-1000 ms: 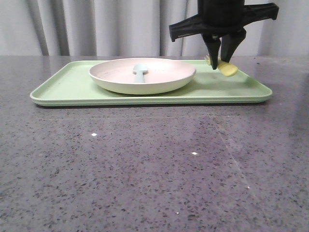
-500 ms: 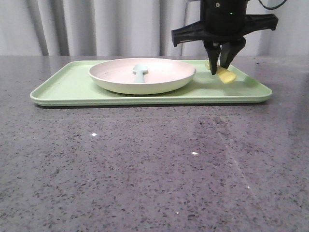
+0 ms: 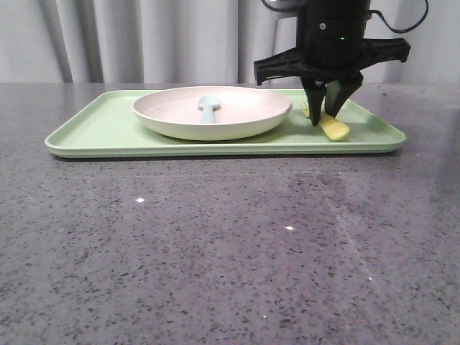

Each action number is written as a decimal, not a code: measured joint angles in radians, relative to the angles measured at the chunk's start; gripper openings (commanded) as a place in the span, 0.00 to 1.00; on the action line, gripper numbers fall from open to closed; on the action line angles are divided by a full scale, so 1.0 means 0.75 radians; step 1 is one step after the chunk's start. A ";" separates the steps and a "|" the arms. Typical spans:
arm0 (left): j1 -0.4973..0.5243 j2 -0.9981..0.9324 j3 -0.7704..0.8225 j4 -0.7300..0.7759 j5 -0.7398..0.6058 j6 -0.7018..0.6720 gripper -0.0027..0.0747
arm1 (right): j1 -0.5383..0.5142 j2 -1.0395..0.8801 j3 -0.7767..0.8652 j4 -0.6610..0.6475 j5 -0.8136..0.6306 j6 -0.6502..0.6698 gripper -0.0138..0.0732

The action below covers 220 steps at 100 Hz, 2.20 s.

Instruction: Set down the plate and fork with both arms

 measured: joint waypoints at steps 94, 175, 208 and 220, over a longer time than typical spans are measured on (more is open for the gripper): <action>0.000 0.000 0.000 0.000 0.000 0.000 0.65 | 0.000 0.000 0.000 0.000 -0.002 0.000 0.11; 0.000 0.000 0.000 0.000 0.000 0.000 0.65 | 0.000 0.000 0.000 -0.003 0.006 -0.002 0.57; 0.000 0.000 0.000 0.000 0.000 0.000 0.65 | 0.000 -0.155 0.003 -0.051 0.040 -0.002 0.58; 0.000 0.000 0.000 0.000 0.000 0.000 0.65 | 0.000 -0.283 0.003 -0.074 0.040 -0.002 0.58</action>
